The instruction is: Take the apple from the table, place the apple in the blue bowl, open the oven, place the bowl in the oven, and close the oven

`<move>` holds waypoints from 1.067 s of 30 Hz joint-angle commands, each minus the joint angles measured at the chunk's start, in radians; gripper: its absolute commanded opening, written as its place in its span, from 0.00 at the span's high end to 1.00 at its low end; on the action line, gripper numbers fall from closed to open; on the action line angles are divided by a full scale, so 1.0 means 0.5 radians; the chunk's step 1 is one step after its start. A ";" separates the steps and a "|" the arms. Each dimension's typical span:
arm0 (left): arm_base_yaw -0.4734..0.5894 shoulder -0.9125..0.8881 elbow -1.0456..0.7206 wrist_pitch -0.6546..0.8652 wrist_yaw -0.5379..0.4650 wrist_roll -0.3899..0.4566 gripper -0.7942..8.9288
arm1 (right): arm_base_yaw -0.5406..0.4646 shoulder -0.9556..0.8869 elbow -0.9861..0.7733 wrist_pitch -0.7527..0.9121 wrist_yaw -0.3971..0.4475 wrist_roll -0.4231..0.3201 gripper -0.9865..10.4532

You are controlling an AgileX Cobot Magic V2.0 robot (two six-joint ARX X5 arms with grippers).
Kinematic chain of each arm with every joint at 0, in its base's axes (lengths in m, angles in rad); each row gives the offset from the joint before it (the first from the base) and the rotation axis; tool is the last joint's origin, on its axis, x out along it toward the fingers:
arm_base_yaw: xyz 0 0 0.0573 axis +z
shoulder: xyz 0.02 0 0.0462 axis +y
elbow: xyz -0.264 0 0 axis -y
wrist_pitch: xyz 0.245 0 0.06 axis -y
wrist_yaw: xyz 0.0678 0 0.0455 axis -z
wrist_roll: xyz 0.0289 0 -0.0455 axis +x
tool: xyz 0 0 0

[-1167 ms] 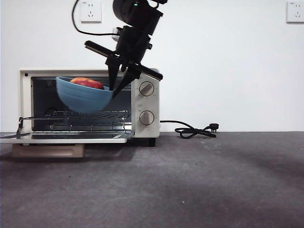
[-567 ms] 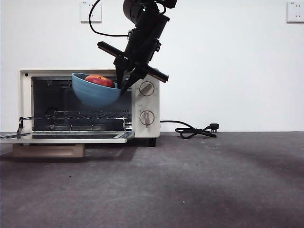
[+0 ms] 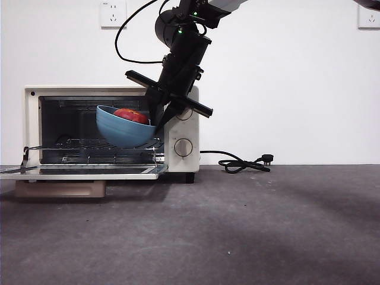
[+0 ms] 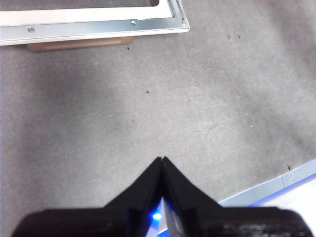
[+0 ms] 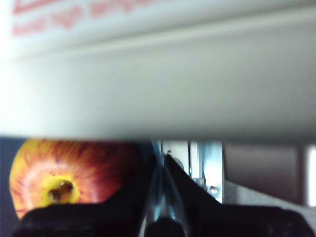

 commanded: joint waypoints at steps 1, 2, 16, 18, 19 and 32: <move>-0.008 -0.008 -0.019 0.002 0.001 -0.006 0.92 | -0.004 0.037 0.005 0.038 0.017 0.050 0.92; -0.008 -0.008 -0.019 0.002 0.001 -0.005 0.92 | -0.006 0.037 0.005 0.047 0.031 0.060 0.92; -0.008 -0.008 -0.019 0.000 0.001 -0.005 0.92 | -0.005 0.037 0.005 0.111 0.080 0.094 0.78; -0.008 -0.008 -0.019 -0.002 0.001 -0.005 0.92 | -0.004 0.037 0.005 0.127 0.085 0.095 0.76; -0.008 -0.009 -0.019 -0.005 0.001 -0.005 0.92 | -0.005 0.037 0.005 0.141 0.085 0.095 0.76; -0.008 -0.010 -0.019 -0.006 -0.008 0.011 0.92 | -0.005 0.034 0.082 0.151 0.093 0.077 0.76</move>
